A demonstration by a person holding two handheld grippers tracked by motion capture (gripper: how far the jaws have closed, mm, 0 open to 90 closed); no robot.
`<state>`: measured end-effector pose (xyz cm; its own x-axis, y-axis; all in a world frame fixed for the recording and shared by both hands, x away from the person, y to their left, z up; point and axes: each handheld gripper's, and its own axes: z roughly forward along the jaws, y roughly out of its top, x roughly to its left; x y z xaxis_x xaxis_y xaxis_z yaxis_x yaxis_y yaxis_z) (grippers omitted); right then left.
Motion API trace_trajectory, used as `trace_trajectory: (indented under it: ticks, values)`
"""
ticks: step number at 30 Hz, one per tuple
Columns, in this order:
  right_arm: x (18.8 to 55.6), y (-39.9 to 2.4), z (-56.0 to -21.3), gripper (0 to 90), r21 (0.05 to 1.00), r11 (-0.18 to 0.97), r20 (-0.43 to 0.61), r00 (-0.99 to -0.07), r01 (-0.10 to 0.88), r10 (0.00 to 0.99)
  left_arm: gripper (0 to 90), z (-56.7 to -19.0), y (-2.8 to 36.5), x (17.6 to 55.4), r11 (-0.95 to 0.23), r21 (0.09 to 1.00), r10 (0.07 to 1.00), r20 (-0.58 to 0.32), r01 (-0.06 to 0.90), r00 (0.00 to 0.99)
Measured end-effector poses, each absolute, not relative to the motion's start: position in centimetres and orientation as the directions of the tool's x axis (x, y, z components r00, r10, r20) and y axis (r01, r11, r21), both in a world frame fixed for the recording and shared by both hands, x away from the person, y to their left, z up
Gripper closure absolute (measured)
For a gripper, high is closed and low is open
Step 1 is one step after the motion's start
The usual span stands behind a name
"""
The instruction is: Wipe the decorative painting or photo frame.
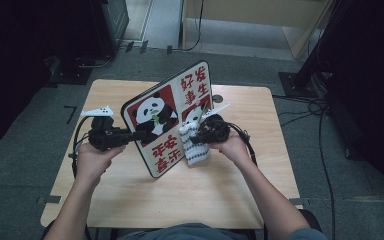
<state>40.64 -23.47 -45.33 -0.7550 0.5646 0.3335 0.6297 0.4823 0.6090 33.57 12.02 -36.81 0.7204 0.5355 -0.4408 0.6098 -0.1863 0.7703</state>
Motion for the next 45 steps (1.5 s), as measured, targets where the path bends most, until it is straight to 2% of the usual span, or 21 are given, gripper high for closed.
trace_trajectory:
  ticks: [16,28,34,45]
  values:
    - [40.8,-23.6,-45.8,75.6,0.598,0.485,0.342,-0.75,0.638,0.566,75.0,-36.8,12.0,33.5,-0.184,0.77,0.535,-0.443,0.611,0.719]
    - [40.6,-23.4,-44.9,75.7,0.597,0.487,0.343,-0.752,0.637,0.563,74.9,-36.9,12.1,33.5,-0.183,0.769,0.535,-0.445,0.612,0.719]
    - [40.4,-23.3,-42.8,75.7,0.632,0.473,0.34,-0.768,0.614,0.543,75.0,-36.9,12.1,33.5,-0.181,0.769,0.538,-0.444,0.613,0.716]
    - [39.9,-21.9,-36.9,75.9,0.705,0.463,0.293,-0.816,0.537,0.499,75.2,-36.8,12.0,33.5,-0.181,0.769,0.543,-0.442,0.614,0.714]
